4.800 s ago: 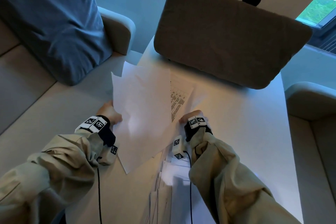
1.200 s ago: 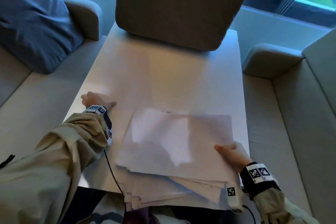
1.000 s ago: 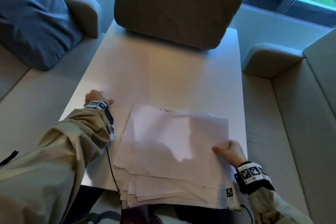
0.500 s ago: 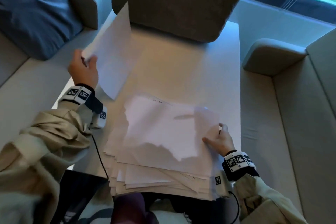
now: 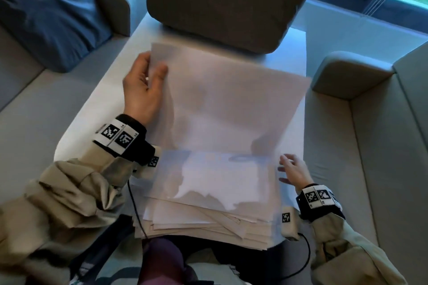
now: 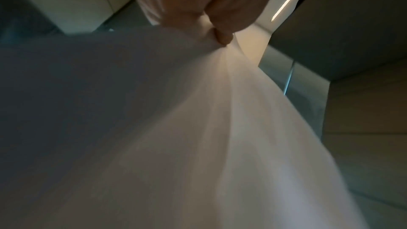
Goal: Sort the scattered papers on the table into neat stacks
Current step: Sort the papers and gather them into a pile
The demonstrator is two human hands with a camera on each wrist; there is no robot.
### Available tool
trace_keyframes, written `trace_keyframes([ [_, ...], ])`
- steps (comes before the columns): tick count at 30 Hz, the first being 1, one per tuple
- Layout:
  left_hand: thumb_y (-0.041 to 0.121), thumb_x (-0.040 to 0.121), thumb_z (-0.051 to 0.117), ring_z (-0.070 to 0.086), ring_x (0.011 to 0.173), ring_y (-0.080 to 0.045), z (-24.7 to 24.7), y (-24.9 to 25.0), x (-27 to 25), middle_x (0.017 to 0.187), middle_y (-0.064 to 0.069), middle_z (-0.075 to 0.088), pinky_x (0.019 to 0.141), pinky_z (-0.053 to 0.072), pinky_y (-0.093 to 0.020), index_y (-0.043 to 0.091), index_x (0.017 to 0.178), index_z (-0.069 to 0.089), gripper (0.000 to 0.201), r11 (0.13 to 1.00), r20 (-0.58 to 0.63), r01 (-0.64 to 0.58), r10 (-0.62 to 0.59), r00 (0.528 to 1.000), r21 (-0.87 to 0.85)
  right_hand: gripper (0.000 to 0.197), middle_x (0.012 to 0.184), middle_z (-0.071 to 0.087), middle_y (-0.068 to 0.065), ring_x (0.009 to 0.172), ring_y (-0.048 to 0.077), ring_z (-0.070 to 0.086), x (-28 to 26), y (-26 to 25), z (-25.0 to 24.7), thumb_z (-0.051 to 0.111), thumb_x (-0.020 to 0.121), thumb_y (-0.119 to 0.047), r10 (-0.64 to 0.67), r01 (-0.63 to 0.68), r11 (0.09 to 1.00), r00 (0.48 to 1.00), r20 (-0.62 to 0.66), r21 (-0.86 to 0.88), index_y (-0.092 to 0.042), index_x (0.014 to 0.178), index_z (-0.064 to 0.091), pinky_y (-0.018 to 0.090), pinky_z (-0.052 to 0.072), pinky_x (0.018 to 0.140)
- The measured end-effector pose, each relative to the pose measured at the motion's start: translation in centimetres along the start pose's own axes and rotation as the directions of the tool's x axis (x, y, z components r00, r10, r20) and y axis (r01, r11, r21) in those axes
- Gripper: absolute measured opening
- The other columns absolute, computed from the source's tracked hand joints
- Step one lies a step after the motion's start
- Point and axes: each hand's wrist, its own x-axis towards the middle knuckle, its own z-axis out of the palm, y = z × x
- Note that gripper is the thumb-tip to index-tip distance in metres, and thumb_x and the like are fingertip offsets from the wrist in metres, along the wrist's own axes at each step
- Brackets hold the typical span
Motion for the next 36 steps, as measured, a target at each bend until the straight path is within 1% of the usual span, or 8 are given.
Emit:
trace_keyframes([
  [5,0.021,0.093,0.057,0.055,0.117,-0.020,1.8,-3.7,-3.9,0.125,-0.011,0.059,0.092,0.044,-0.027,0.016,0.135,0.043,0.044,0.918,0.225,0.202,-0.289,0.930,0.342,0.050,0.090,0.062,0.011,0.078,0.024,0.058,-1.2,0.3,-1.4,0.028,0.100,-0.047,0.157,-0.163,0.962,0.987,0.047,0.219,-0.008,0.107,0.058,0.036,0.048,0.068],
  [11,0.008,0.083,0.066,0.043,0.127,-0.030,2.3,-6.3,-7.8,0.140,-0.012,0.041,0.103,0.038,-0.039,0.006,0.149,0.010,0.087,0.772,0.500,0.297,-0.603,0.621,0.562,0.074,0.111,0.056,0.010,0.104,0.027,0.051,-2.7,2.1,-0.5,0.026,0.086,-0.074,0.253,-0.255,0.967,0.963,0.088,0.015,-0.014,0.117,0.055,0.043,0.045,0.082],
  [14,0.013,0.076,0.067,0.025,0.135,-0.028,1.8,-6.4,-9.4,0.144,-0.013,0.026,0.108,0.030,-0.037,0.007,0.147,0.016,0.088,0.665,0.395,0.244,-0.655,0.644,0.706,0.078,0.100,0.061,0.008,0.096,0.027,0.056,-3.5,2.4,0.1,0.018,0.079,-0.083,0.270,-0.267,0.963,0.956,0.116,-0.038,-0.020,0.103,0.059,0.046,0.044,0.088],
  [17,0.024,0.071,0.070,0.022,0.132,-0.027,0.8,-5.7,-11.0,0.135,-0.009,0.023,0.104,0.032,-0.039,0.013,0.128,0.036,0.067,0.542,0.302,0.254,-0.732,0.610,0.801,0.087,0.106,0.060,0.006,0.096,0.026,0.058,-4.5,3.2,0.8,0.051,0.057,-0.088,0.238,-0.207,0.956,0.962,0.135,-0.208,-0.018,0.109,0.055,0.040,0.047,0.086],
  [19,0.032,0.068,0.075,0.019,0.133,-0.026,0.0,-6.1,-11.8,0.134,-0.008,0.021,0.102,0.031,-0.039,0.015,0.122,0.037,0.069,0.530,0.323,0.222,-0.744,0.584,0.818,0.091,0.110,0.063,0.005,0.096,0.022,0.061,-4.7,3.8,1.6,0.075,0.045,-0.070,0.210,-0.162,0.939,0.969,0.130,-0.305,-0.015,0.114,0.053,0.037,0.051,0.082],
  [25,0.030,0.063,0.082,0.008,0.141,-0.025,-1.3,-8.5,-11.4,0.149,-0.011,0.007,0.108,0.031,-0.047,0.018,0.132,0.033,0.085,0.554,0.320,0.270,-0.742,0.589,0.788,0.074,0.115,0.060,0.011,0.105,0.026,0.056,-4.8,1.6,3.5,0.090,0.058,-0.026,0.179,-0.124,0.872,0.981,0.072,-0.474,-0.010,0.115,0.046,0.030,0.045,0.082],
  [31,0.029,0.062,0.085,0.007,0.143,-0.027,-3.5,-11.5,-8.5,0.153,-0.013,0.009,0.114,0.023,-0.046,0.022,0.141,0.034,0.094,0.541,0.255,0.314,-0.733,0.630,0.780,0.074,0.118,0.059,0.013,0.104,0.027,0.056,-4.5,-2.3,7.4,0.089,0.060,-0.027,0.152,-0.095,0.863,0.985,0.076,-0.497,-0.008,0.117,0.047,0.030,0.046,0.082],
  [36,0.027,0.066,0.084,0.025,0.137,-0.028,-6.3,-13.3,-4.3,0.148,-0.012,0.025,0.113,0.025,-0.035,0.009,0.138,0.044,0.085,0.521,0.184,0.317,-0.700,0.690,0.793,0.078,0.123,0.055,0.012,0.113,0.030,0.054,-3.5,-6.6,12.5,0.086,0.065,-0.034,0.126,-0.044,0.838,0.985,0.115,-0.545,-0.008,0.123,0.041,0.034,0.045,0.089],
])
